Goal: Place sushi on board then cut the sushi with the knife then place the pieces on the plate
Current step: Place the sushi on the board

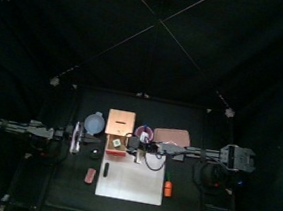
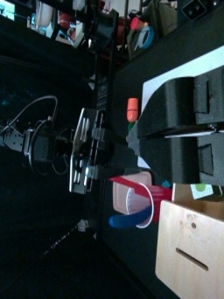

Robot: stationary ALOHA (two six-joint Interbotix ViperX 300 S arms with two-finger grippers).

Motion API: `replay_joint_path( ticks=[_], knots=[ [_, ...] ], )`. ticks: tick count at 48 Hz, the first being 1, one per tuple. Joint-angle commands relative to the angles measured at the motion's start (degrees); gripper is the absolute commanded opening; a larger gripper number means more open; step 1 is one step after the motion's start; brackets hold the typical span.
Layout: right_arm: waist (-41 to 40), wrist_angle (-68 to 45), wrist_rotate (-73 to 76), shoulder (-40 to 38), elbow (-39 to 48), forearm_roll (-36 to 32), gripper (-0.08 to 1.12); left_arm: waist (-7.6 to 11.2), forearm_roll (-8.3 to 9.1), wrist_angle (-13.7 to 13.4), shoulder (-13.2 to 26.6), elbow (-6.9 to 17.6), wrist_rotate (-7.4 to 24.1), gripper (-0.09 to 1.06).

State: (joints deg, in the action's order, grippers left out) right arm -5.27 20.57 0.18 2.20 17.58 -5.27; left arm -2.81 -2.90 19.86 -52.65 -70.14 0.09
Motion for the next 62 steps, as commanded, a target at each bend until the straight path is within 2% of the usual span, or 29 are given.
replay_joint_path(
  ticks=[1,4,18,25,39,51,62],
  knots=[
    [-0.1,2.7,-0.4,2.4,-6.7,-1.0,1.01,-0.18,-0.09,0.5,0.0,0.3,0.1,0.05],
    [-0.2,4.7,-0.4,4.0,-9.2,-2.3,1.05,-0.18,-0.09,0.5,-0.1,-0.4,0.1,0.05],
    [0.9,18.5,-5.4,12.7,-21.2,-10.4,1.04,-1.49,0.09,0.5,-1.6,-2.0,0.1,0.05],
    [1.0,22.9,-9.1,15.7,-24.5,-10.5,1.04,-1.76,-0.09,0.6,-2.4,-2.6,0.1,0.05],
    [0.5,23.2,-14.5,16.8,-25.9,-7.2,1.04,-2.02,-0.09,0.6,-2.4,-2.7,0.0,0.05],
    [0.3,23.1,-14.8,17.1,-26.1,-8.3,1.04,-1.67,0.09,0.2,-3.1,-3.4,0.0,0.05],
    [-0.1,22.8,-14.9,18.2,-26.3,-9.1,1.04,-2.2,0.0,0.4,-4.0,-4.3,0.1,0.05]
  ],
)
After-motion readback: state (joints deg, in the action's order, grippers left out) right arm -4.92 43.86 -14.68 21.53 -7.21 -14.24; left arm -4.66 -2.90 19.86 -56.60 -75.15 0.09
